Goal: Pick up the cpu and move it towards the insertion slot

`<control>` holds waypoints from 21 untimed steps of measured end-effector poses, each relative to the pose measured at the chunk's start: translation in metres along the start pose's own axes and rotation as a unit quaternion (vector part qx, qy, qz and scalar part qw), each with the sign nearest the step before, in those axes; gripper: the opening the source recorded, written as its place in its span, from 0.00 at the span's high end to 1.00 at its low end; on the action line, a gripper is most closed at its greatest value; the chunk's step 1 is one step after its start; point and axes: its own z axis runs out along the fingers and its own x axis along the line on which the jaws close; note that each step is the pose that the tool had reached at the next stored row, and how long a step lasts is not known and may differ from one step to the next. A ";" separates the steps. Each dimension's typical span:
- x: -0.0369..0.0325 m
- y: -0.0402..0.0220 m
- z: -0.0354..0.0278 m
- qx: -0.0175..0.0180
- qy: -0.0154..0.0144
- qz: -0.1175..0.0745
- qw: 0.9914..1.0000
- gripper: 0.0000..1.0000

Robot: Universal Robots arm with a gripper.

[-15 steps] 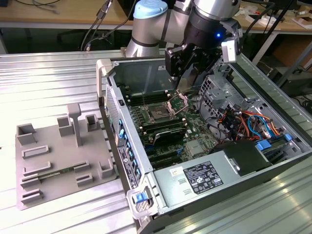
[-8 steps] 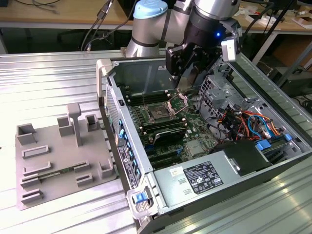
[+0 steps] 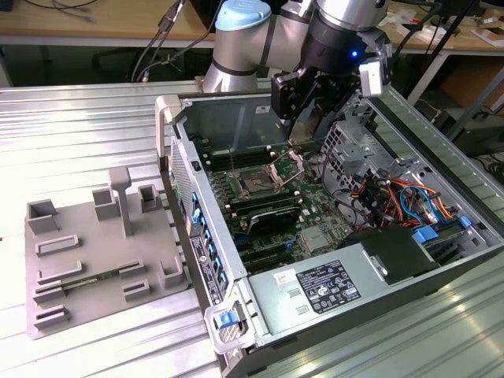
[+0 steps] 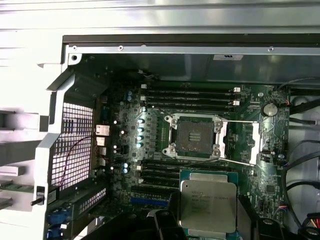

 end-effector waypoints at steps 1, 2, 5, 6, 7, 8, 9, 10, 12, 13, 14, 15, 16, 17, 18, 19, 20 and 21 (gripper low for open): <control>-0.0008 0.0005 0.0002 0.000 0.000 0.000 1.000 0.47; -0.0015 0.0010 0.0004 0.000 0.000 0.000 1.000 0.47; -0.0037 0.0023 0.0010 0.000 0.000 0.000 1.000 0.47; -0.0044 0.0028 0.0012 0.000 0.000 0.000 1.000 0.47; -0.0052 0.0034 0.0015 0.000 0.000 0.000 1.000 0.47; -0.0058 0.0038 0.0017 0.000 0.000 0.000 1.000 0.47; -0.0063 0.0042 0.0019 0.000 0.000 0.000 1.000 0.47; -0.0069 0.0047 0.0022 0.000 0.000 0.000 1.000 0.47; -0.0082 0.0058 0.0027 0.000 0.000 0.000 1.000 0.47; -0.0087 0.0064 0.0032 0.000 0.000 0.000 1.000 0.47; -0.0091 0.0071 0.0037 0.000 0.000 0.000 1.000 0.47; -0.0094 0.0075 0.0040 0.000 0.000 0.000 1.000 0.47; -0.0096 0.0079 0.0044 0.000 0.000 0.000 1.000 0.47; -0.0098 0.0083 0.0047 0.000 0.000 0.000 1.000 0.47; -0.0100 0.0086 0.0050 0.000 0.000 0.000 1.000 0.47; -0.0103 0.0091 0.0056 0.000 0.000 0.000 1.000 0.47; -0.0106 0.0095 0.0060 0.000 0.000 0.000 1.000 0.47; -0.0109 0.0099 0.0065 0.000 0.000 0.000 1.000 0.47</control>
